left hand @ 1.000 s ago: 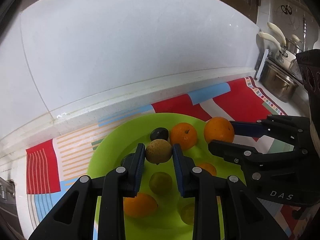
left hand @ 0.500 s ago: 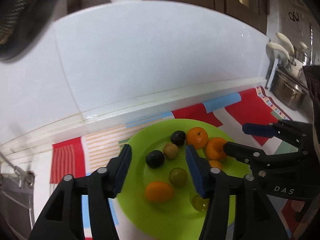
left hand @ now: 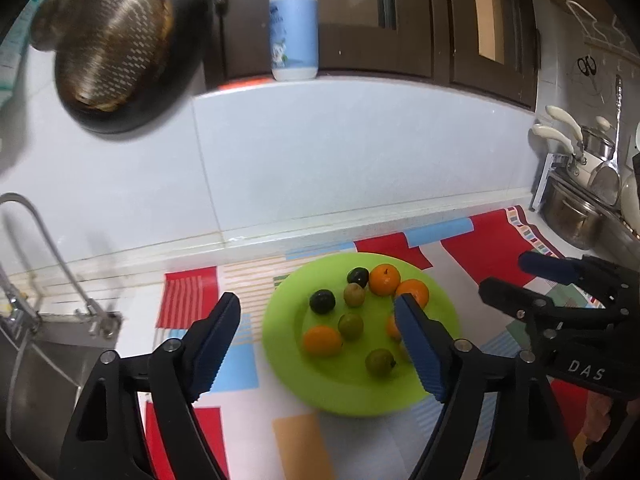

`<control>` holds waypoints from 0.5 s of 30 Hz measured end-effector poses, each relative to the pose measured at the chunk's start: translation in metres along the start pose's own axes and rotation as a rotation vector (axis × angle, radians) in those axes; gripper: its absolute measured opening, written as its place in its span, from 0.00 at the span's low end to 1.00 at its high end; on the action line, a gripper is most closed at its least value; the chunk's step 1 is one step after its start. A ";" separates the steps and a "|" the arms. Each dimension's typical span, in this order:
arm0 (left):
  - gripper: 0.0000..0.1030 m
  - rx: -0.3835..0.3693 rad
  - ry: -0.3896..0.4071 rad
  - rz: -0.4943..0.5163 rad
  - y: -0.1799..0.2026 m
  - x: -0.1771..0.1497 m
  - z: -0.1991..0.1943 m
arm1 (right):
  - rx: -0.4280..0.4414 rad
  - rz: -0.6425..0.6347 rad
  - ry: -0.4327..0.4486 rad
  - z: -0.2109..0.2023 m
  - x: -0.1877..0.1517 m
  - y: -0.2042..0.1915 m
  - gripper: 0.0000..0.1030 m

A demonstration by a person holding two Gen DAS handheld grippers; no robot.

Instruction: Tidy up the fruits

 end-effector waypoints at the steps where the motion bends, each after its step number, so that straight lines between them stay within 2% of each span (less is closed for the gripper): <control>1: 0.79 0.005 0.004 -0.001 0.000 -0.001 -0.007 | -0.003 -0.002 0.009 -0.008 -0.001 -0.002 0.61; 4: 0.82 0.016 0.014 -0.012 0.002 -0.006 -0.025 | -0.008 -0.004 0.023 -0.025 -0.004 -0.004 0.61; 7: 0.85 0.033 0.026 -0.015 0.003 -0.010 -0.043 | -0.022 -0.006 0.040 -0.043 -0.009 -0.007 0.65; 15: 0.92 0.055 0.043 -0.040 0.009 -0.027 -0.090 | -0.016 -0.003 0.052 -0.085 -0.028 -0.015 0.66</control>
Point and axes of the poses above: each gripper's, at about its wrist camera, not at the fingertips, and z roughly the way its jaws point, y to its right, x to its top, the point moved 3 cm from there along z, roughly the way its jaws point, and after that the axes turned 5 degrees about y, right-handed, at the moved point
